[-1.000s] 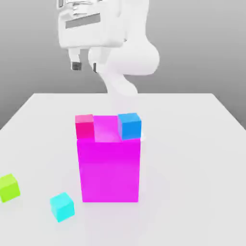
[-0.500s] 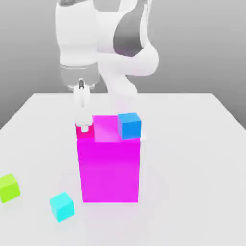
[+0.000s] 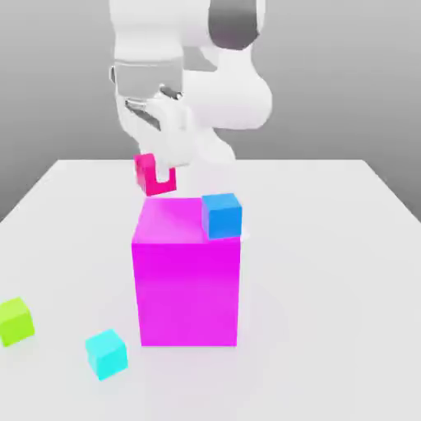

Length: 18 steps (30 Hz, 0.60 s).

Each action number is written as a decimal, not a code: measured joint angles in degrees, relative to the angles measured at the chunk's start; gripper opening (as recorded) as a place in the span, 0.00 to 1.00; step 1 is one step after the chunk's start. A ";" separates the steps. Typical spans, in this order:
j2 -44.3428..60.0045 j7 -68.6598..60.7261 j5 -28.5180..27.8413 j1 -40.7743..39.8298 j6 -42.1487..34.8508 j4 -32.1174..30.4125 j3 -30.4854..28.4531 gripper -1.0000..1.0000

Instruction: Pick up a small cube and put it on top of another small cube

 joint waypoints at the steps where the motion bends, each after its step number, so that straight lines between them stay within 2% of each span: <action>1: -0.56 -2.62 -0.26 0.91 -0.27 -0.30 -0.35 0.00; 18: -9.84 -46.62 -5.51 17.57 -4.66 -5.41 -7.40 0.00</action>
